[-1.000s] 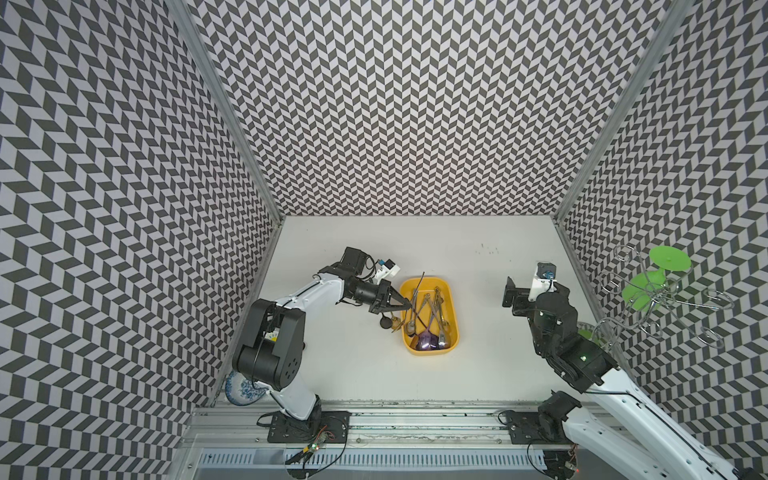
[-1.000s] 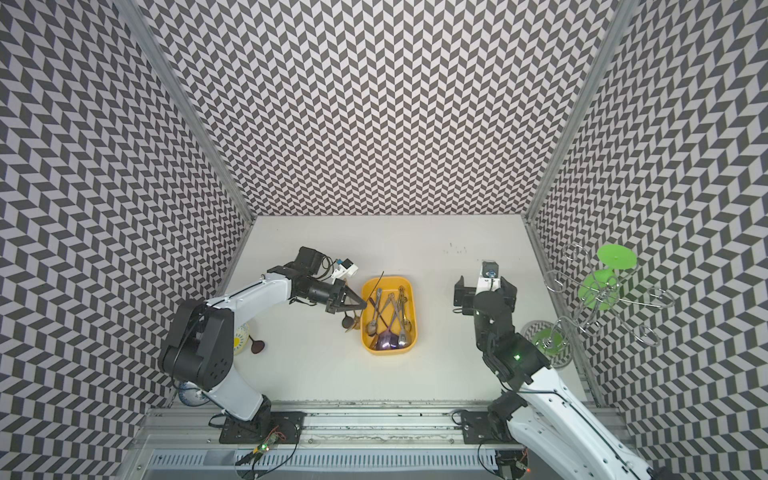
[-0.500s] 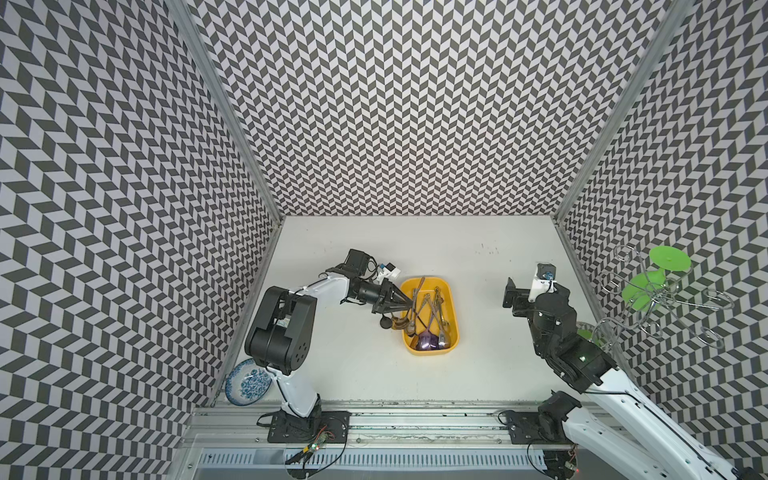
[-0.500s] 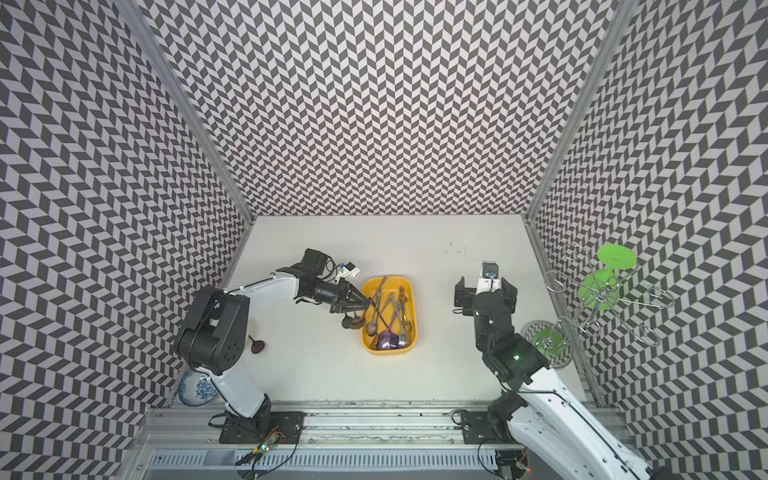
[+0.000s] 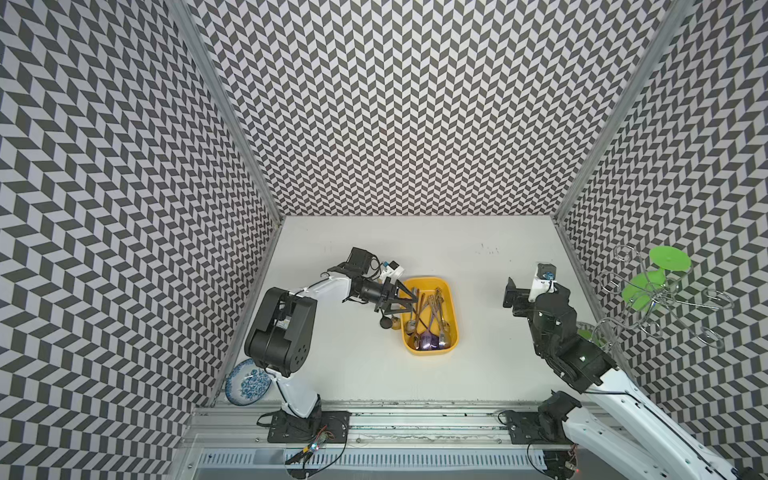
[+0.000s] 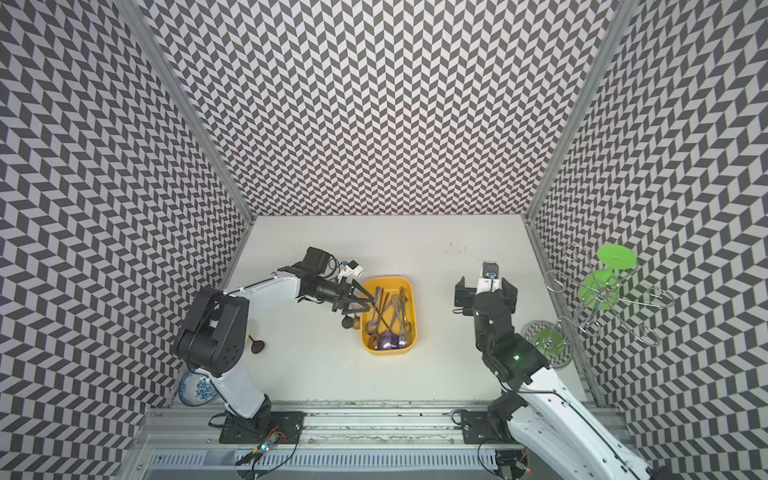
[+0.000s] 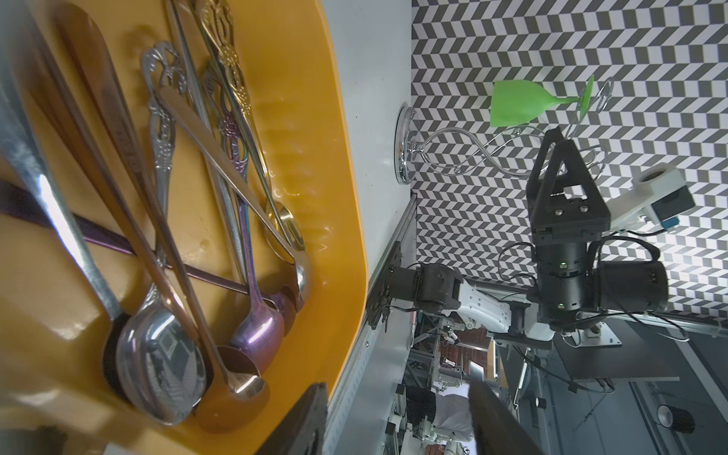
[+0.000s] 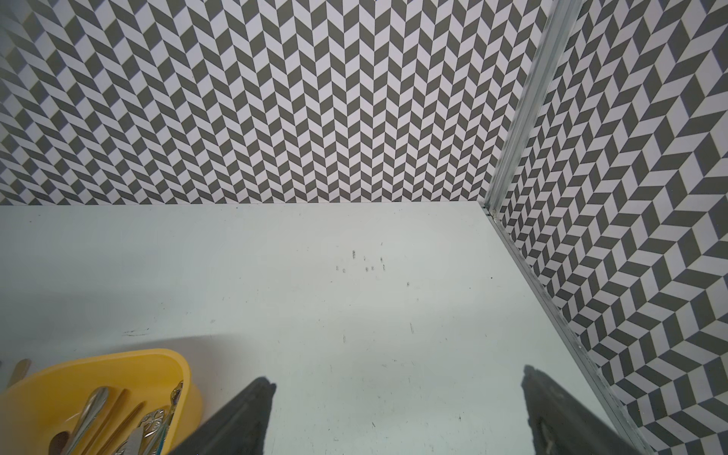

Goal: Put the spoon into the storage box
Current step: Place the spoon in the storage box.

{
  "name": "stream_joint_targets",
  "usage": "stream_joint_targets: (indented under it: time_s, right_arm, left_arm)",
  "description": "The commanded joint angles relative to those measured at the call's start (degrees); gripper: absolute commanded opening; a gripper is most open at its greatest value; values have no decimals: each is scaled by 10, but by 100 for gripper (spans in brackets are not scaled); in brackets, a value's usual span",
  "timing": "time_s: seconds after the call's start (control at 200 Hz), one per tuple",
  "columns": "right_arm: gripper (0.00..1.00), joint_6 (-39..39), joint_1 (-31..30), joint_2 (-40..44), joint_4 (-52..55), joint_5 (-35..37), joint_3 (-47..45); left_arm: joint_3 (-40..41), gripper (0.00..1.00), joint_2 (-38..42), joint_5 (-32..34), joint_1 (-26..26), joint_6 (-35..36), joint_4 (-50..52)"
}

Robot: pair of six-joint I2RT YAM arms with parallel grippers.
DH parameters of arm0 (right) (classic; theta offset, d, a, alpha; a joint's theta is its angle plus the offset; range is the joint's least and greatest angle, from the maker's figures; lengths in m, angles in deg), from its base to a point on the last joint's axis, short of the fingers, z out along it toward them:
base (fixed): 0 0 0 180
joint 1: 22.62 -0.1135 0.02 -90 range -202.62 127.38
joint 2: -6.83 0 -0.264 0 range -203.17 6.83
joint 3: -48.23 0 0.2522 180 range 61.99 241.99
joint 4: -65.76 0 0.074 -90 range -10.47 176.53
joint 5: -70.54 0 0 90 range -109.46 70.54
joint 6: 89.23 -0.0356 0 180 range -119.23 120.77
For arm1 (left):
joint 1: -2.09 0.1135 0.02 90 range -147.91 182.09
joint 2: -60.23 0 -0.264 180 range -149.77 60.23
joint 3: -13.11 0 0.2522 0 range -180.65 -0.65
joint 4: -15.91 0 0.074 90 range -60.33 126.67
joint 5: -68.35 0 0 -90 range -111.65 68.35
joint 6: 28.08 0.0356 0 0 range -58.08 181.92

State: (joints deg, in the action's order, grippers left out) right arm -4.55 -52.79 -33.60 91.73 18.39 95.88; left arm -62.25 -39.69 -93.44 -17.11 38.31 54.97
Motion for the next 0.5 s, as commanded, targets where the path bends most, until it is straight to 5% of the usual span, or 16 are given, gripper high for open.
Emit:
stream_joint_targets:
  time_s: [0.0, 0.26, 0.496]
  right_arm:
    - [100, 3, 3, 6, -29, 1, -7]
    - [100, 8, 3, -11, -26, -39, 4]
    - [100, -20, 3, -80, 31, -116, 76]
  left_arm:
    - [-25, 65, 31, 29, 6, 54, 27]
    - [-32, 73, 66, 108, 27, 113, 59]
    - [-12, 94, 128, 222, 51, 188, 80]
